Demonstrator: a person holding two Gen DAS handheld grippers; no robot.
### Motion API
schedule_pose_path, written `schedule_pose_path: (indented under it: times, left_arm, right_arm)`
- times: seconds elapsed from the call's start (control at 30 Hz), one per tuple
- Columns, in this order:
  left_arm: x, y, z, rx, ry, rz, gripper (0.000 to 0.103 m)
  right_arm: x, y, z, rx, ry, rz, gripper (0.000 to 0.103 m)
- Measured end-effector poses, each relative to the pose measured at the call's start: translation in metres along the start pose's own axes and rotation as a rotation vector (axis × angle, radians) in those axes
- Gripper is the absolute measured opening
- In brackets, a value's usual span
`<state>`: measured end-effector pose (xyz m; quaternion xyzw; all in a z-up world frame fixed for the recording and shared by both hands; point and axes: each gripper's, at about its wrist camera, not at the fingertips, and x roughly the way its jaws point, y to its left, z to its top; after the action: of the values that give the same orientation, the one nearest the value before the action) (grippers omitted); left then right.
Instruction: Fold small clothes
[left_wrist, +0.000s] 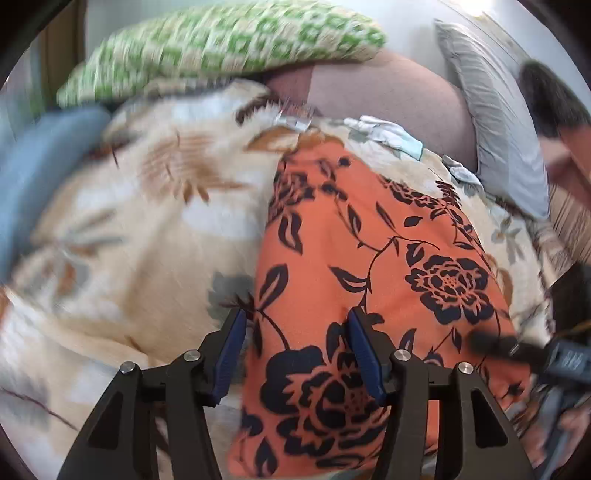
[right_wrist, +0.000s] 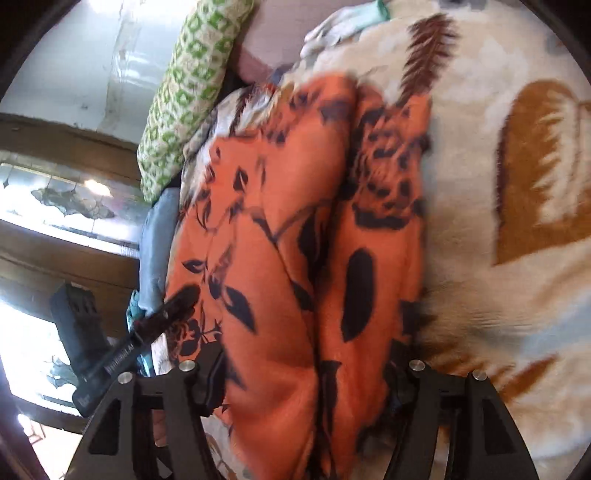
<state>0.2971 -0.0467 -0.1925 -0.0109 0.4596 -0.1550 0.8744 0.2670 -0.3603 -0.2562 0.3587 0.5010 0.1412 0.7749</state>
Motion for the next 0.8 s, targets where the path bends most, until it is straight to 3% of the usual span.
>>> schedule_pose_path:
  times: [0.13, 0.2, 0.3, 0.4, 0.5, 0.63, 0.67, 0.8]
  left_arm:
    - [-0.029, -0.004, -0.001, 0.089, -0.077, 0.072, 0.065]
    - [-0.025, -0.005, -0.003, 0.143, -0.062, 0.108, 0.065]
    - [-0.017, -0.007, -0.015, 0.173, -0.013, 0.105, 0.065]
    - [-0.004, -0.008, -0.027, 0.178, 0.037, 0.115, 0.065]
    - [-0.001, -0.009, -0.035, 0.174, 0.045, 0.092, 0.065]
    - [0.005, 0.0, -0.038, 0.139, 0.069, 0.067, 0.076]
    - [0.006, 0.004, -0.038, 0.121, 0.075, 0.059, 0.077]
    - [0.005, 0.008, -0.04, 0.079, 0.073, 0.036, 0.078]
  right_arm:
    - [-0.053, 0.009, -0.002, -0.044, -0.17, -0.054, 0.068]
    - [-0.073, 0.013, -0.005, -0.091, -0.255, -0.068, 0.067]
    - [-0.077, 0.033, -0.006, -0.176, -0.314, 0.009, 0.067]
    - [-0.067, 0.05, -0.013, -0.271, -0.282, 0.055, 0.057]
    - [-0.036, 0.063, -0.013, -0.318, -0.221, 0.029, 0.053]
    - [0.004, 0.043, -0.014, -0.248, -0.024, -0.061, 0.051]
    - [0.004, 0.038, -0.015, -0.243, -0.012, -0.057, 0.046]
    - [-0.003, 0.035, -0.023, -0.259, -0.028, -0.051, 0.046]
